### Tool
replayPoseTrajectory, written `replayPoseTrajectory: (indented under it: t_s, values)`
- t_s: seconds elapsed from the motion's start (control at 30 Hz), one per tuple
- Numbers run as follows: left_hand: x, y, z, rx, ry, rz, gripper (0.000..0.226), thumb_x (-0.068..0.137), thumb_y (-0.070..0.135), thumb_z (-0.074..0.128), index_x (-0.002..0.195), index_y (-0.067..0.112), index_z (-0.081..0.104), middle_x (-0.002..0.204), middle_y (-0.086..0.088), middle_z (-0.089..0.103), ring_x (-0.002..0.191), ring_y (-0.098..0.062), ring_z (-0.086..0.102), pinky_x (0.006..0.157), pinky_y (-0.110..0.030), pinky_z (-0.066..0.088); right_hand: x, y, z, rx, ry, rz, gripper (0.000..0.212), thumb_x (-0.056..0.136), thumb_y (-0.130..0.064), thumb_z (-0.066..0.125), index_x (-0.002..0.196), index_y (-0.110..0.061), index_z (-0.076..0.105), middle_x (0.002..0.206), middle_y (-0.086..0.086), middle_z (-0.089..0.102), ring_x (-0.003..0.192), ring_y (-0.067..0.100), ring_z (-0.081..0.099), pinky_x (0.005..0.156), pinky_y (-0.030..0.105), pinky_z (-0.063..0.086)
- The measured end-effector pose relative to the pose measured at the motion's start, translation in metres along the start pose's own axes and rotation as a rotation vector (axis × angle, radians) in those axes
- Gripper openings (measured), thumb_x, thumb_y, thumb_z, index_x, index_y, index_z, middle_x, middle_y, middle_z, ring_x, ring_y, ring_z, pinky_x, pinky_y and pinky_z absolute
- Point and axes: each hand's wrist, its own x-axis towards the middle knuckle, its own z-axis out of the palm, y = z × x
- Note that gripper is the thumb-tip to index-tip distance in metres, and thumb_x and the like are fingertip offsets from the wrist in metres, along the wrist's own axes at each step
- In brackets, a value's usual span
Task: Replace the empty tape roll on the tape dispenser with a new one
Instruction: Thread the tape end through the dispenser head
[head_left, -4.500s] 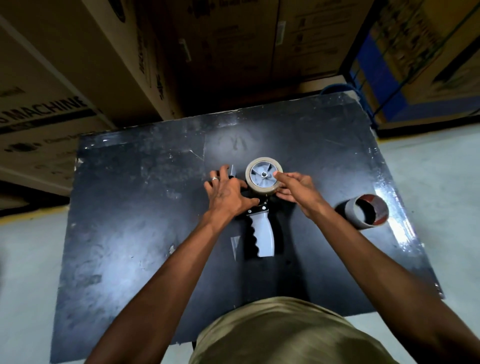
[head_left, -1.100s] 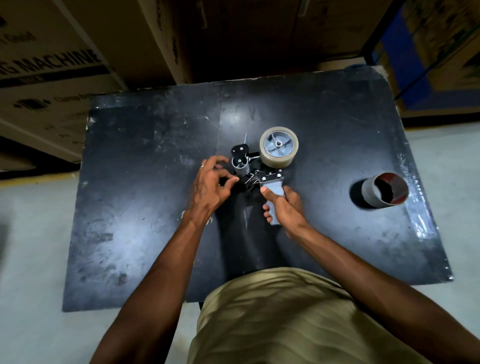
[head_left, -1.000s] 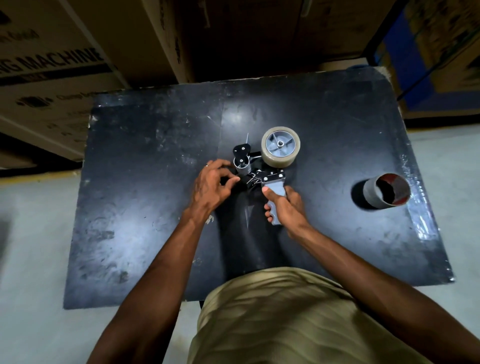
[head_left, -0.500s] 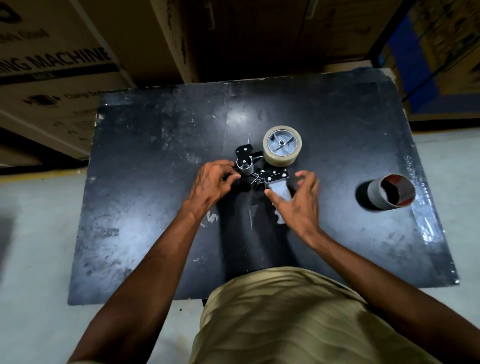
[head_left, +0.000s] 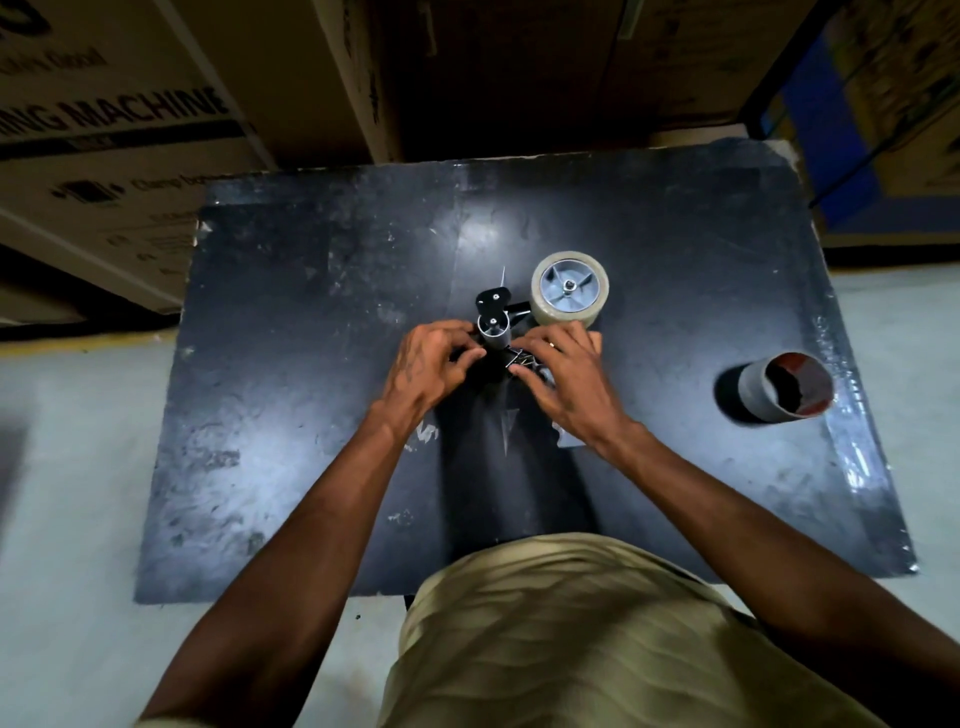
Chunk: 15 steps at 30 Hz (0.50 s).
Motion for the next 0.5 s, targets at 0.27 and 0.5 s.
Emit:
replayPoseTrajectory:
  t_s: [0.27, 0.5]
  values:
    - [-0.0008, -0.0035, 0.0030, -0.037, 0.033, -0.020, 0.015, 0.080, 0.025, 0.074, 0.087, 0.013, 0.080, 0.106, -0.001, 0.076, 0.093, -0.018, 0.072, 0.081, -0.033, 0.059, 0.0019, 0.0107, 0.0031, -0.031, 0.019, -0.012, 0.034, 0.090, -0.039, 0.071, 0.115, -0.016, 0.071, 0.102, 0.000, 0.068, 0.100, 0.020, 0.052, 0.086, 0.027, 0.027]
    - [-0.0013, -0.0052, 0.0036, -0.028, 0.030, -0.017, 0.015, 0.082, 0.024, 0.076, 0.091, 0.013, 0.080, 0.109, -0.002, 0.075, 0.096, -0.018, 0.072, 0.083, -0.033, 0.059, 0.0098, 0.0038, 0.0045, -0.101, -0.005, -0.016, 0.023, 0.089, -0.033, 0.069, 0.101, -0.013, 0.068, 0.093, 0.005, 0.061, 0.093, 0.028, 0.053, 0.081, 0.041, 0.038]
